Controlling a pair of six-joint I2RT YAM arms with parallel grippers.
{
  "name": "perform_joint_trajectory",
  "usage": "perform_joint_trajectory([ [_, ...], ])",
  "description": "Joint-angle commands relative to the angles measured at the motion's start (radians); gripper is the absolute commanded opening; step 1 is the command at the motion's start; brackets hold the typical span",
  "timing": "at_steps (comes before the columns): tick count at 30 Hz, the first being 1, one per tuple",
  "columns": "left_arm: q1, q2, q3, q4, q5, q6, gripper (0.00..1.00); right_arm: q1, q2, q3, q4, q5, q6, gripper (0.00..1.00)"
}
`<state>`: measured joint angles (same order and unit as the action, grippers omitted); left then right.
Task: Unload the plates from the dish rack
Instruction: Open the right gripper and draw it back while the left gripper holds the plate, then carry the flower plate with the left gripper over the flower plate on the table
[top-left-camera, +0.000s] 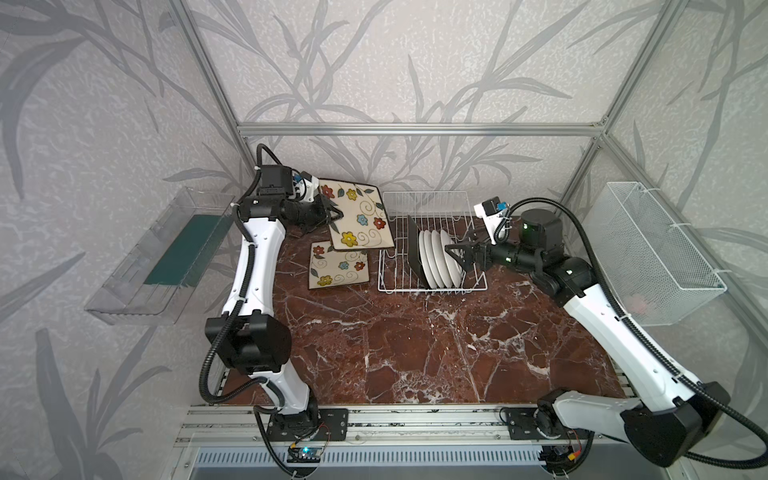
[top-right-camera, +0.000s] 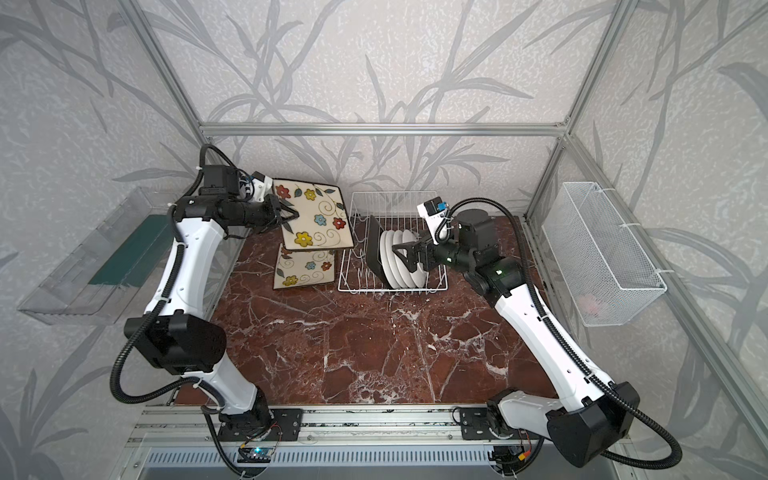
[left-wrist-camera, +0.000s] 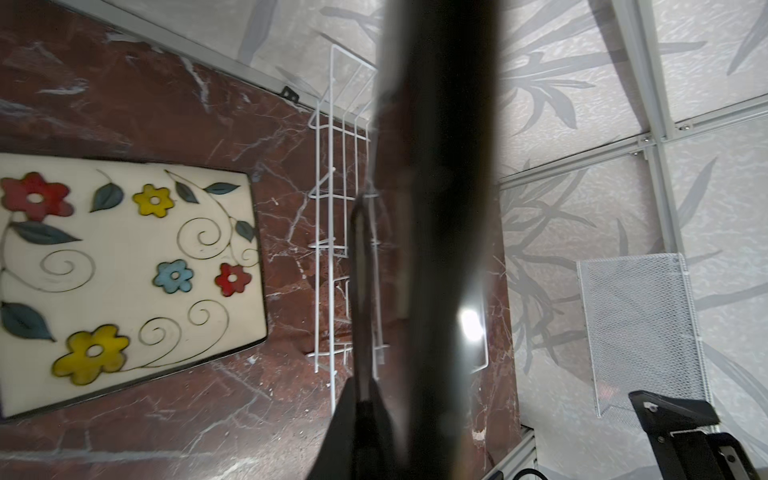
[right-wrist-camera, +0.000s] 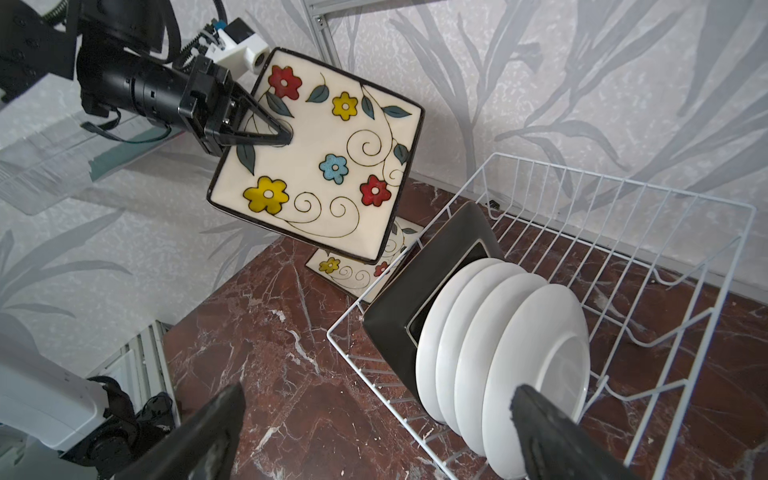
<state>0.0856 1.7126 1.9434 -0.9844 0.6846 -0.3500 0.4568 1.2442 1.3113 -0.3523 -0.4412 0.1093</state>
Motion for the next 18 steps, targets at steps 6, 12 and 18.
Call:
perform_joint_trajectory([
  [6, 0.013, -0.117, -0.016, -0.027, -0.08, 0.105, 0.0, 0.068, 0.017, 0.024, -0.005, 0.01, -0.068, 0.99],
  [12, 0.058, -0.118, -0.041, -0.047, -0.103, 0.148, 0.0, 0.075, 0.023, 0.037, -0.024, 0.027, -0.092, 0.99],
  [18, 0.08, -0.113, -0.079, -0.05, -0.137, 0.182, 0.0, 0.075, 0.03, 0.039, -0.026, 0.027, -0.096, 0.99],
])
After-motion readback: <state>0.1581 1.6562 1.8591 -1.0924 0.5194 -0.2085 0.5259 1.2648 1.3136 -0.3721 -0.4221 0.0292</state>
